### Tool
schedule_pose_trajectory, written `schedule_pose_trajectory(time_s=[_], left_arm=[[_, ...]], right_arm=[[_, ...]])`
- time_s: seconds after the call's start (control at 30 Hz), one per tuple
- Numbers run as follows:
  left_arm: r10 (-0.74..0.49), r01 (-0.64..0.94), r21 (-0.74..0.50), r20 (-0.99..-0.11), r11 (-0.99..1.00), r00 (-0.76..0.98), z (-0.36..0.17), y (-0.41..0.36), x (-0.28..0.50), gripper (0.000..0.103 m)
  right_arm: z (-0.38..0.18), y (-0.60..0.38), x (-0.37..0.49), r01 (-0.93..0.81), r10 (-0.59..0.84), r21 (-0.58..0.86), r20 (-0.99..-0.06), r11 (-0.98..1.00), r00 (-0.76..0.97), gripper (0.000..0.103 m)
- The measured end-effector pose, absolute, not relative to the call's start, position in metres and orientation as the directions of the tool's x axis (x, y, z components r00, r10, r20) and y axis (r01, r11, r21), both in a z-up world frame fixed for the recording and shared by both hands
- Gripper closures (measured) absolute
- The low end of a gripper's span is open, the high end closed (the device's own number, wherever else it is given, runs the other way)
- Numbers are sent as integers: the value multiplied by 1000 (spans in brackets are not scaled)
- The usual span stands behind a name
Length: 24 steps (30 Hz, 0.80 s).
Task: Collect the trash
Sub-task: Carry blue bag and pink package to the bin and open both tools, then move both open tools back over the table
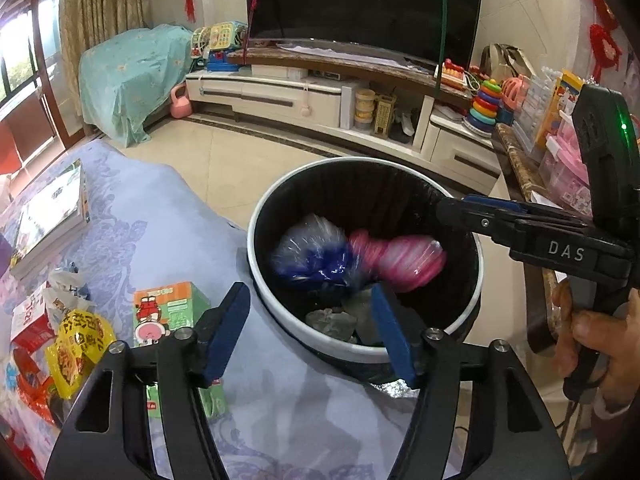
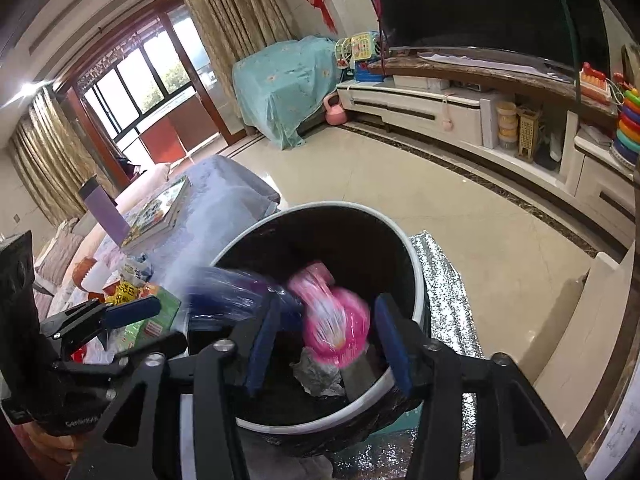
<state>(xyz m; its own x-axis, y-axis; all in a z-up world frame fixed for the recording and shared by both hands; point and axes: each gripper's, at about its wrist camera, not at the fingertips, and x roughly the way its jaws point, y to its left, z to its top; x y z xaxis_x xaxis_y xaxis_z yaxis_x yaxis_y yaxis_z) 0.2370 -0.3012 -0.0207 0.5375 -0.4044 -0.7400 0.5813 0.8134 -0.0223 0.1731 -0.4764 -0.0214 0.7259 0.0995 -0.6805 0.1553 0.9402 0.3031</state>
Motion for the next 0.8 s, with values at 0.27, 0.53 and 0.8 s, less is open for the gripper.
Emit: schedule_pose_trajectory(time_s=[0.27, 0.53, 0.8], left_arm=[[-420, 549, -75, -731, 833, 538, -21, -272, 220, 32], [-411, 488, -104, -703, 867, 581, -21, -224, 193, 28], [-367, 377, -149, -702, 914, 611, -28, -160, 179, 28]], right_arm=[[-15, -465, 156, 165, 99, 332, -651, 929, 752, 21], [-18, -429, 145, 123, 168, 391, -631, 912, 757, 12], [-25, -381, 145, 61, 228, 398, -637, 915, 737, 10]])
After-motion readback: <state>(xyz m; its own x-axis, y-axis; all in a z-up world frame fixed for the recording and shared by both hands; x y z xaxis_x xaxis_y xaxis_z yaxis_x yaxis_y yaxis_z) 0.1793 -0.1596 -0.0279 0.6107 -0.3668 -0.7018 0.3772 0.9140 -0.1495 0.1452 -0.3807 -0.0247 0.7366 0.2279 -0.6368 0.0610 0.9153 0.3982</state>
